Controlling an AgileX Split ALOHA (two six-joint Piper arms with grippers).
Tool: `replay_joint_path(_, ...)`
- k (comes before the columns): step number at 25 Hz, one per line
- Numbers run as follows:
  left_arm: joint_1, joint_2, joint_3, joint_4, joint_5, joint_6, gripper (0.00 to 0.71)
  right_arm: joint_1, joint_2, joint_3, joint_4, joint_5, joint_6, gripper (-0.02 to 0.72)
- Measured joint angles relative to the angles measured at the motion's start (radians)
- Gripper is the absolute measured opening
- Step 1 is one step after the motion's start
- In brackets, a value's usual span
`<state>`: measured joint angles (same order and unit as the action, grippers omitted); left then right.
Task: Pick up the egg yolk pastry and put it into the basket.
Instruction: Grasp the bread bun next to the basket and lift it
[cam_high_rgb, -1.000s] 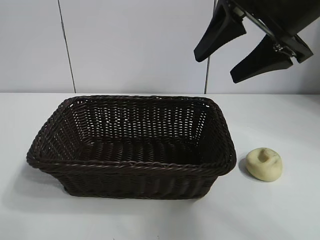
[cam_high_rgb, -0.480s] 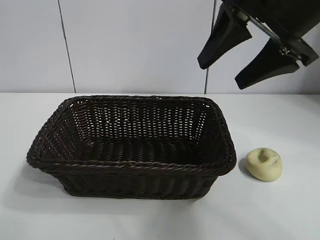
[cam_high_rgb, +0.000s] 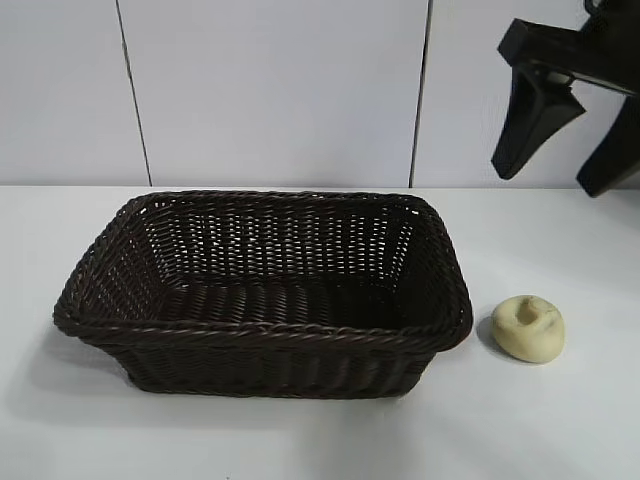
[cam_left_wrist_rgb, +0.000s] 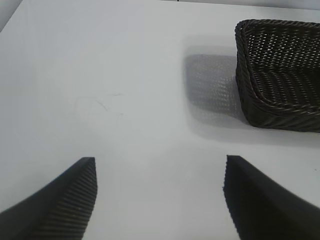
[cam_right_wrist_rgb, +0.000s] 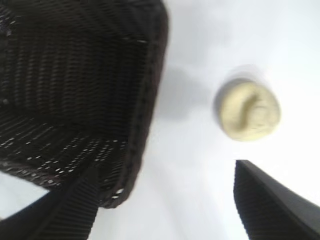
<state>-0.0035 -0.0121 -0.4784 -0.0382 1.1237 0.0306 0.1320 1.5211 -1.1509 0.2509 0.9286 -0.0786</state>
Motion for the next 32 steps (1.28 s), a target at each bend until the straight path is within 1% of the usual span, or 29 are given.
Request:
replay_joint_path(2,0.000,0.000,0.000,0.000,0.000,0.000,0.517,-0.042,0.021,0.000,-0.005,-0.002,-0.001,0.539)
replay_joint_path(4,0.000,0.000,0.000,0.000,0.000,0.000,0.517,-0.062,0.037,0.000,-0.009,-0.011,-0.006,0.539)
replay_joint_path(12,0.000,0.000,0.000,0.000,0.000,0.000,0.517,-0.065,0.138,0.000,-0.003,-0.078,-0.018,0.539)
replay_joint_path(20,0.000,0.000,0.000,0.000,0.000,0.000,0.517,-0.065,0.319,0.000,0.033,-0.148,-0.018,0.539)
replay_joint_path(27,0.000,0.000,0.000,0.000,0.000,0.000,0.517,-0.065,0.437,0.000,0.040,-0.222,-0.018,0.539)
replay_joint_path(30,0.000,0.000,0.000,0.000,0.000,0.000,0.517,-0.065,0.465,-0.003,0.041,-0.245,0.001,0.538)
replay_joint_path(31,0.000,0.000,0.000,0.000,0.000,0.000,0.517,-0.065,0.470,-0.003,0.042,-0.247,0.003,0.523)
replay_joint_path(32,0.000,0.000,0.000,0.000,0.000,0.000,0.517,-0.065,0.471,-0.003,0.043,-0.247,0.004,0.492)
